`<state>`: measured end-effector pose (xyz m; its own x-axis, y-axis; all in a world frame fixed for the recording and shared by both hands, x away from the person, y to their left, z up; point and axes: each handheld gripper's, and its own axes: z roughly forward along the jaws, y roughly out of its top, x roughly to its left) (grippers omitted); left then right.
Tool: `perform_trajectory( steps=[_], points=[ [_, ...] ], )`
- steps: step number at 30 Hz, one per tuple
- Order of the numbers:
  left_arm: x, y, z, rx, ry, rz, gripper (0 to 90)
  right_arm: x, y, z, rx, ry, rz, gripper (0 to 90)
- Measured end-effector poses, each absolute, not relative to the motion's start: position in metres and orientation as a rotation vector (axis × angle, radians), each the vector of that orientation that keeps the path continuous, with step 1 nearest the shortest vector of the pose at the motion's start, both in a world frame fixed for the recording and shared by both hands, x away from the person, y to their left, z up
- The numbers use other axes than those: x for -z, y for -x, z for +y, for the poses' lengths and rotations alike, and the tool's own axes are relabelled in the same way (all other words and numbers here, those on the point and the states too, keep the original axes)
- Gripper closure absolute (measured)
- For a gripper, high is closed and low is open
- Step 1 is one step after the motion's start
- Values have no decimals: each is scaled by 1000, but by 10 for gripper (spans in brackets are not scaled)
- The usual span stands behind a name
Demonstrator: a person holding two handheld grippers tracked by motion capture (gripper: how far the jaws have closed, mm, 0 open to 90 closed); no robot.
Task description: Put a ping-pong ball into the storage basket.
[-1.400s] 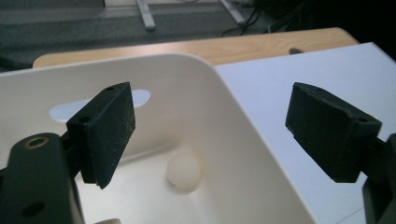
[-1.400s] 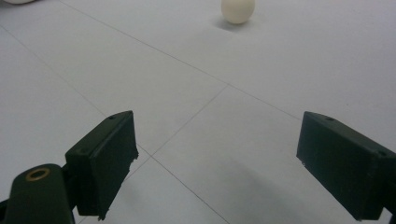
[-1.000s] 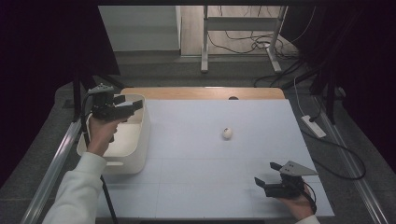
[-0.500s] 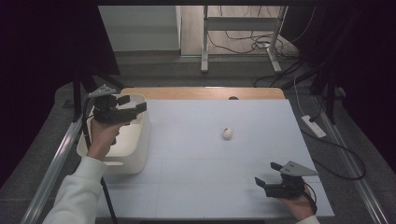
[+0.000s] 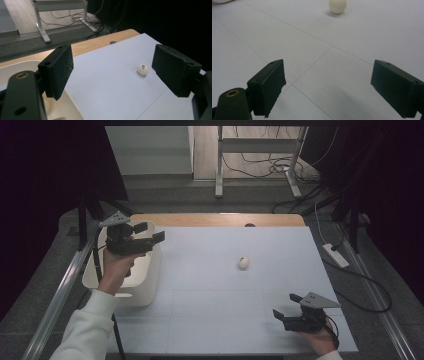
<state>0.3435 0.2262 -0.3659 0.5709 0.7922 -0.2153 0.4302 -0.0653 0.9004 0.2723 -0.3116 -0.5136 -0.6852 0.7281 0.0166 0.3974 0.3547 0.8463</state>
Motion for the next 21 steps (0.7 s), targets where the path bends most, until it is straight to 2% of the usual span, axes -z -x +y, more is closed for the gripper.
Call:
perform_trajectory(
  steps=[21],
  points=[
    [373,-344,195,-341,-1727,959,187,514,-274,-311,-1259,-982,2263,120]
  ],
)
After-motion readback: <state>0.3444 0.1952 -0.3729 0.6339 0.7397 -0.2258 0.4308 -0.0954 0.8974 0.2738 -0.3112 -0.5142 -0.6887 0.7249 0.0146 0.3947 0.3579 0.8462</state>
